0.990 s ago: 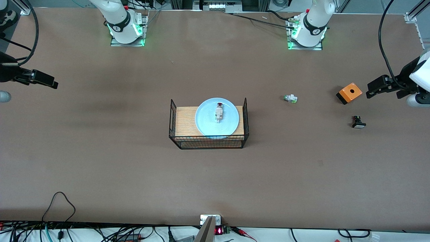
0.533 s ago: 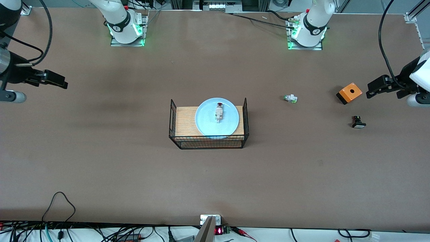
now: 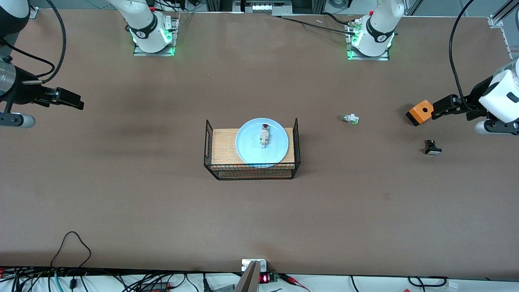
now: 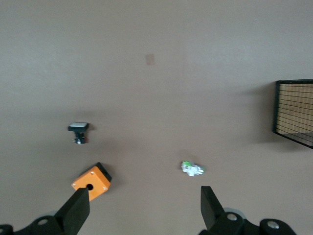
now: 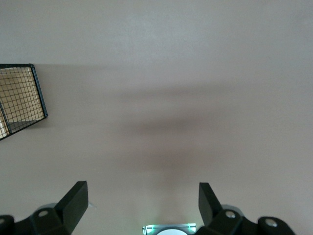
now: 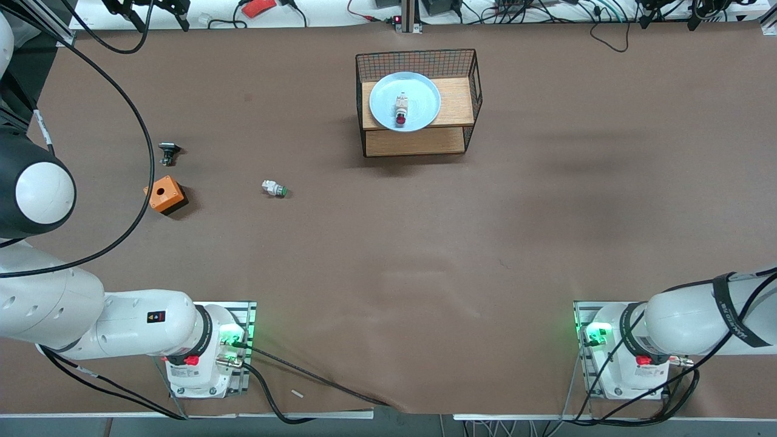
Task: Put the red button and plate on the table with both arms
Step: 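Move the left gripper over the light-blue plate in the wire basket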
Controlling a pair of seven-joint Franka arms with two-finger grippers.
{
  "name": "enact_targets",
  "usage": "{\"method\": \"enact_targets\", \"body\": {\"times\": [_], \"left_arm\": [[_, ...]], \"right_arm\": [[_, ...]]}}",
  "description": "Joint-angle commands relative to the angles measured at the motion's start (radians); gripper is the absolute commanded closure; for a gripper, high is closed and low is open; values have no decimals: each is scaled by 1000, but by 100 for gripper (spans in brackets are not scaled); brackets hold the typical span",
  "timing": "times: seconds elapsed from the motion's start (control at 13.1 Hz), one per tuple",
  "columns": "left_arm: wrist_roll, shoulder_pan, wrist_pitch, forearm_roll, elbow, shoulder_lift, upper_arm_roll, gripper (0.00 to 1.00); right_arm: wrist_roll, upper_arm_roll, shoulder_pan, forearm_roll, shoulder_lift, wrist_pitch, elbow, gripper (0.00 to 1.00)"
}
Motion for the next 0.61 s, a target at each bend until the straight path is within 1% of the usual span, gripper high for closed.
{"method": "enact_targets", "body": {"times": [0.0, 0.15, 0.3, 0.38, 0.46, 0.53], "left_arm": [[18, -10, -15, -44, 16, 12, -5, 0], [-6, -71, -15, -91, 20, 34, -25, 0], [-40, -162, -14, -102, 19, 55, -28, 0], [-49, -191, -5, -126, 17, 60, -28, 0], [-96, -217, 24, -154, 16, 66, -28, 0], [-162, -246, 66, -150, 17, 81, -29, 0]], "right_arm": [[-8, -4, -3, 3, 5, -21, 61, 0], [-7, -4, 0, 0, 3, -20, 63, 0], [-10, -4, -3, 5, 8, -24, 63, 0], [-13, -4, -3, 6, 14, -23, 61, 0], [-14, -4, -5, 5, 31, -24, 61, 0], [-14, -4, -5, 5, 43, -24, 61, 0]]}}
